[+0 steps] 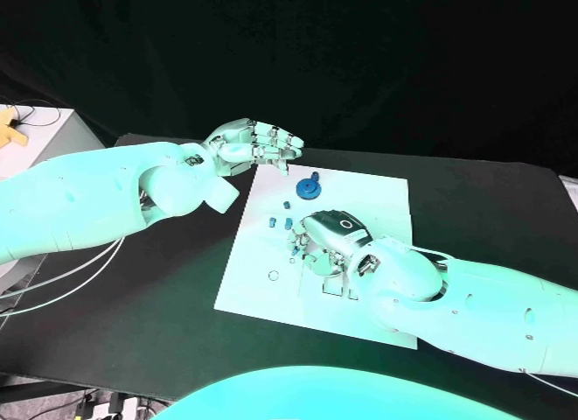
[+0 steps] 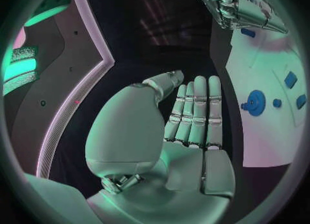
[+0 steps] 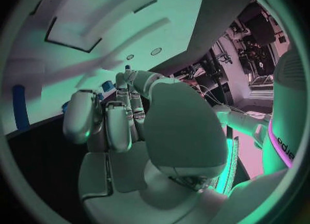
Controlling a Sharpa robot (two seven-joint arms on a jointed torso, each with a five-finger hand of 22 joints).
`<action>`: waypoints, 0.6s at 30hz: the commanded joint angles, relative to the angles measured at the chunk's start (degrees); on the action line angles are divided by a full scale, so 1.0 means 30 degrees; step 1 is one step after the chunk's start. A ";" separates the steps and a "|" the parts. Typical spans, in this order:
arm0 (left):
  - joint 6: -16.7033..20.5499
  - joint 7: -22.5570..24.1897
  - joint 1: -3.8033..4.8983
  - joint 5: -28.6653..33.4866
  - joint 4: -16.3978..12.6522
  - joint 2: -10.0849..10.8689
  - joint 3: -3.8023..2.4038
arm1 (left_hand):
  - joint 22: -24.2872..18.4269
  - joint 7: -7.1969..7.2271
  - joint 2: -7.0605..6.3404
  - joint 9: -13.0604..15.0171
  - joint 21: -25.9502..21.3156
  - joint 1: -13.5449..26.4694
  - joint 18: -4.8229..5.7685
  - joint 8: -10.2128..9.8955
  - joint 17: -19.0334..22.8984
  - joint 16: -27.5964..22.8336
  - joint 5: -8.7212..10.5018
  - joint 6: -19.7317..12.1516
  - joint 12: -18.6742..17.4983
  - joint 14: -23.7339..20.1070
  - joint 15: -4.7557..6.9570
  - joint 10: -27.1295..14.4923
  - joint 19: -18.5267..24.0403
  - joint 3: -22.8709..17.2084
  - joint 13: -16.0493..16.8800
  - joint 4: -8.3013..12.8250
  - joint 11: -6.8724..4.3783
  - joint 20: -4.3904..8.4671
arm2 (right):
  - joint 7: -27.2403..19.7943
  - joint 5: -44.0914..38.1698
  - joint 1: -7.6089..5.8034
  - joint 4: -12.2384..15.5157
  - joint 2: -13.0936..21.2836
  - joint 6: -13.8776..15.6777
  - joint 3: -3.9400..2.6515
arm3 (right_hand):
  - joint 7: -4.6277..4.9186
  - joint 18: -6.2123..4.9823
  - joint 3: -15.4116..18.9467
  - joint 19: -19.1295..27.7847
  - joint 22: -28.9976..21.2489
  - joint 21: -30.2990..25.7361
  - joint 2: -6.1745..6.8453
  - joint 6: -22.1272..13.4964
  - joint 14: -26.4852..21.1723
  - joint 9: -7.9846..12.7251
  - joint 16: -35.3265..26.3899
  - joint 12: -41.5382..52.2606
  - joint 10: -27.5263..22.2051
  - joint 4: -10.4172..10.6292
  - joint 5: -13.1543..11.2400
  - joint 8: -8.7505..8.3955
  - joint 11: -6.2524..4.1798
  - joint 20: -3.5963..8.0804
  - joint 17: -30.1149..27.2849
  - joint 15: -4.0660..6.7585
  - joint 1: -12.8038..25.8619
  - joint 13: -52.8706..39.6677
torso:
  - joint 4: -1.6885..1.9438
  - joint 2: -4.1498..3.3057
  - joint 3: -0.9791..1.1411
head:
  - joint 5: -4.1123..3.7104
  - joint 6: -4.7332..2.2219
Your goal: Assemble the parts on the task board
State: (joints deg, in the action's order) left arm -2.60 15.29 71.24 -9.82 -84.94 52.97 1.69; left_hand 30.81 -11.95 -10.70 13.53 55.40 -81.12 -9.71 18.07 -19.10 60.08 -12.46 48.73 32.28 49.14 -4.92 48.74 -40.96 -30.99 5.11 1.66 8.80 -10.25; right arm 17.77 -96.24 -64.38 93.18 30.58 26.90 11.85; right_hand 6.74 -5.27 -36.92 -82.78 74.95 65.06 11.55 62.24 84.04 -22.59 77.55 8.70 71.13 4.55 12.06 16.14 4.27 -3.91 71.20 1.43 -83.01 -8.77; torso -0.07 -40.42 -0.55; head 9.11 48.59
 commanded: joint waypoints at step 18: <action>-0.0288 0.0047 0.0016 0.0161 0.0111 -0.0084 -0.0015 | -0.0037 0.0030 0.0117 -0.0025 -0.0128 -0.0094 -0.0236 0.0135 0.0030 -0.0098 0.0023 -0.0121 -0.0064 -0.0099 0.0004 -0.0152 -0.0111 0.0190 -0.0034 -0.0018 -0.0027 -0.0043 | -0.0014 -0.0538 0.0144 -0.0037 -0.0093 -0.1057 0.0056 | 0.0063 0.0173 -0.0043 -0.0086 0.0343 -0.0123 -0.0001 0.0018 0.0646 -0.0033 -0.0133 -0.0141 0.0546 -0.0142 0.0119 0.0059 -0.0476 0.0027 -0.0018 0.0125 0.0260 -0.0031 | -0.0017 -0.0004 0.0007 | 0.0157 0.0222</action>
State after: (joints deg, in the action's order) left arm -2.65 15.14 71.25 -9.76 -84.56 52.84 1.69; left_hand 30.75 -11.95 -10.70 13.54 55.40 -81.12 -9.71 18.29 -19.10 60.08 -12.46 48.73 32.28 49.14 -4.92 48.74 -40.96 -30.67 5.06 1.66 8.80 -10.24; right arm 17.80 -96.87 -64.07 93.14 30.42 24.85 11.97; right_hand 6.63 -5.27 -37.07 -82.78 74.93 65.05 11.56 62.12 84.04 -22.65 77.33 8.58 71.23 4.40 12.21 16.03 4.36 -3.91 71.21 1.43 -83.01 -8.81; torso -0.11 -40.44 -0.56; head 9.55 49.21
